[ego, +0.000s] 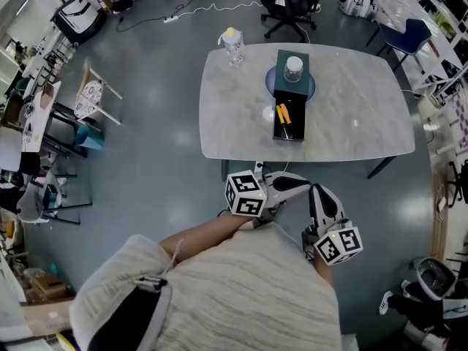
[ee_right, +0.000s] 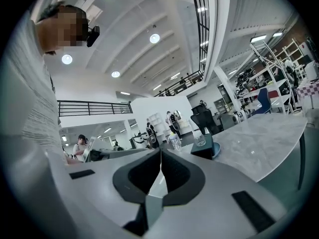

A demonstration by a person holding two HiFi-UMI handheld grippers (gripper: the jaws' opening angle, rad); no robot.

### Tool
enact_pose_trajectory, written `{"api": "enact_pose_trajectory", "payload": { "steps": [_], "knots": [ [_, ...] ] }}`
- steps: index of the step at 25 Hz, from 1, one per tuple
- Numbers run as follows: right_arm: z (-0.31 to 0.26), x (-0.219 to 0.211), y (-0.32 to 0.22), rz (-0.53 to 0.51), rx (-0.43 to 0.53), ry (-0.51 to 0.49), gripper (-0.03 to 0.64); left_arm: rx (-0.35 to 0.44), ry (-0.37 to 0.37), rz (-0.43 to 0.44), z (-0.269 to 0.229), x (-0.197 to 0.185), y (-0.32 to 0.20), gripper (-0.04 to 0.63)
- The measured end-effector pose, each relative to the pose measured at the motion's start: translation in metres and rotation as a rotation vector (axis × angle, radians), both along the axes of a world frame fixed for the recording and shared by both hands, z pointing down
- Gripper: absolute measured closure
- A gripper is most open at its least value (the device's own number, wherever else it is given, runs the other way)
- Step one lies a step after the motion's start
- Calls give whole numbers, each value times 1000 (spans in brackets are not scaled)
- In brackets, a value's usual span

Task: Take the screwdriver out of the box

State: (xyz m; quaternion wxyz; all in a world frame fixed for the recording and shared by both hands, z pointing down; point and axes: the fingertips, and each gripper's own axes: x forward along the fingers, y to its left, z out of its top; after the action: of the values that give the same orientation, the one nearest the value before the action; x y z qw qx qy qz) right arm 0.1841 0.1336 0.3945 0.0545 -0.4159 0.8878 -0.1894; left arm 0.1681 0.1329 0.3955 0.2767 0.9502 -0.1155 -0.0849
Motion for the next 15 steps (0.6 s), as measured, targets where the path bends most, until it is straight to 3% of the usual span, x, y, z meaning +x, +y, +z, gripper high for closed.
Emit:
{"api": "enact_pose_trajectory", "payload": {
  "steps": [8,15],
  "knots": [
    [-7,-36,-94,-30,15,26,604,48,-13,-16,-8,-35,-93,580],
    [-12,-95,-163,-93,22,25,604,86,-32,-65,-13,-93,-160,580]
  ]
}}
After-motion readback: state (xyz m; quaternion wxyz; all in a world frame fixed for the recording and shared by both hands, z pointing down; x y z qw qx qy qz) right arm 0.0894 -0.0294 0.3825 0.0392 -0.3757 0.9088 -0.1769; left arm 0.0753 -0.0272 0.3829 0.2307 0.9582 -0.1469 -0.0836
